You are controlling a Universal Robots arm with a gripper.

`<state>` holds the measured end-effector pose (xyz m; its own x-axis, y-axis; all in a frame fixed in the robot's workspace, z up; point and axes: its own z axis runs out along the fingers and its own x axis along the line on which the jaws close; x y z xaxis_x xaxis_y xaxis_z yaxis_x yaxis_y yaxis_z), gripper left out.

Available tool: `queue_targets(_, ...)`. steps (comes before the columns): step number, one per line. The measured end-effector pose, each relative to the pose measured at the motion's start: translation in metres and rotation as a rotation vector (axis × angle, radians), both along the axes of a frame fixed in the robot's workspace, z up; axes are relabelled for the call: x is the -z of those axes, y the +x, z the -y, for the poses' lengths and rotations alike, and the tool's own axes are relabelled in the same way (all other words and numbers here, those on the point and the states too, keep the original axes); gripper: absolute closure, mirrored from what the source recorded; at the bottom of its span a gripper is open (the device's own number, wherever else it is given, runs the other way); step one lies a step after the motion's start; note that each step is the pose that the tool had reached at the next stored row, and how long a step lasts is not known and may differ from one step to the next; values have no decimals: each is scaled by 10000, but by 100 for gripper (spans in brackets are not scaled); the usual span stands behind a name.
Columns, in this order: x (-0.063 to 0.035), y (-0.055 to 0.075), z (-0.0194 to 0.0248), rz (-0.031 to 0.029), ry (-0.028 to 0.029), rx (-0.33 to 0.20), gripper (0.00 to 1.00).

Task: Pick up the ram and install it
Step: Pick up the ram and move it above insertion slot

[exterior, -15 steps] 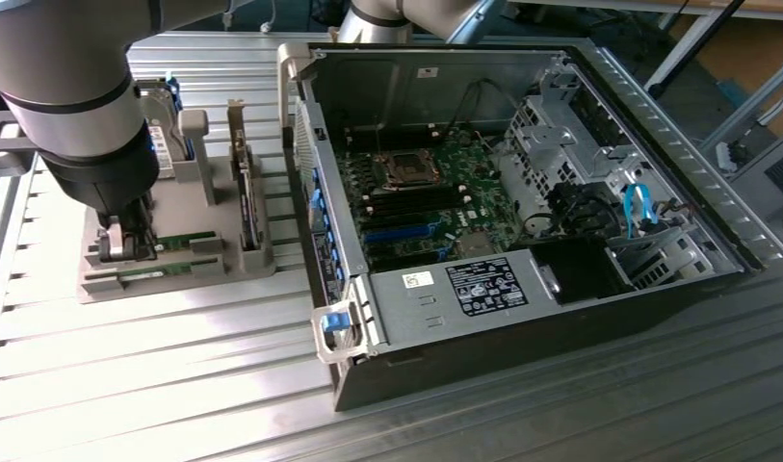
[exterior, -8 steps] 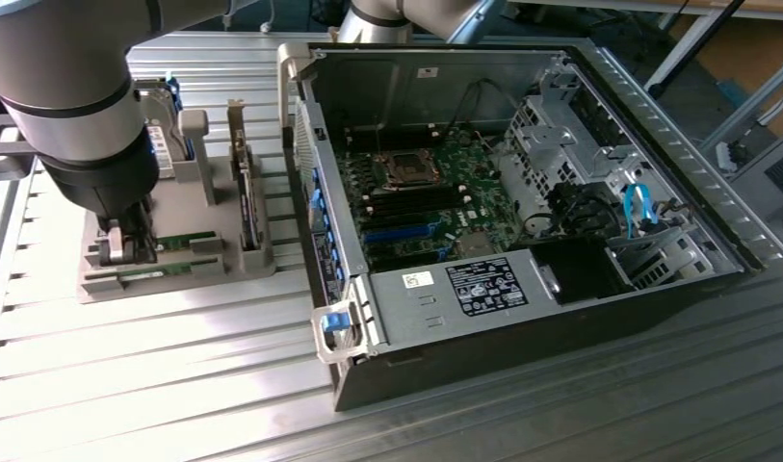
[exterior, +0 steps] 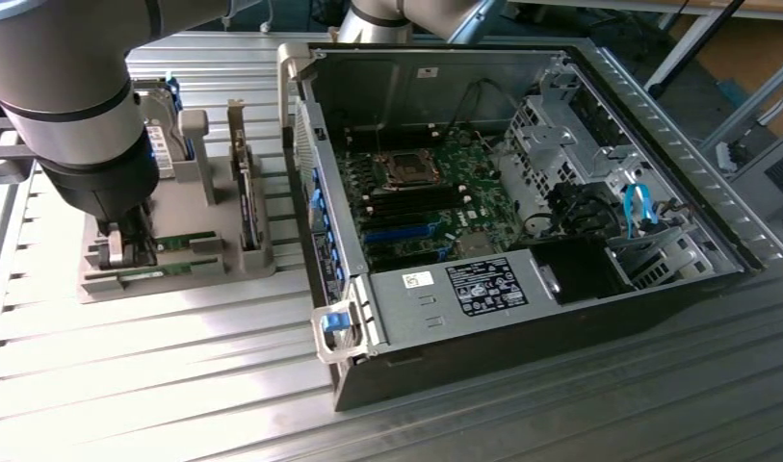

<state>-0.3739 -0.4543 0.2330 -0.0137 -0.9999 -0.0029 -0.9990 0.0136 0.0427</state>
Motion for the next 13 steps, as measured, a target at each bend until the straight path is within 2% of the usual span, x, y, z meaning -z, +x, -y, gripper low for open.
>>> queue_targets(4, 100, 0, 0, 1, 0, 0, 76)
queue_targets(13, 153, 0, 3, 0, 0, 0, 76)
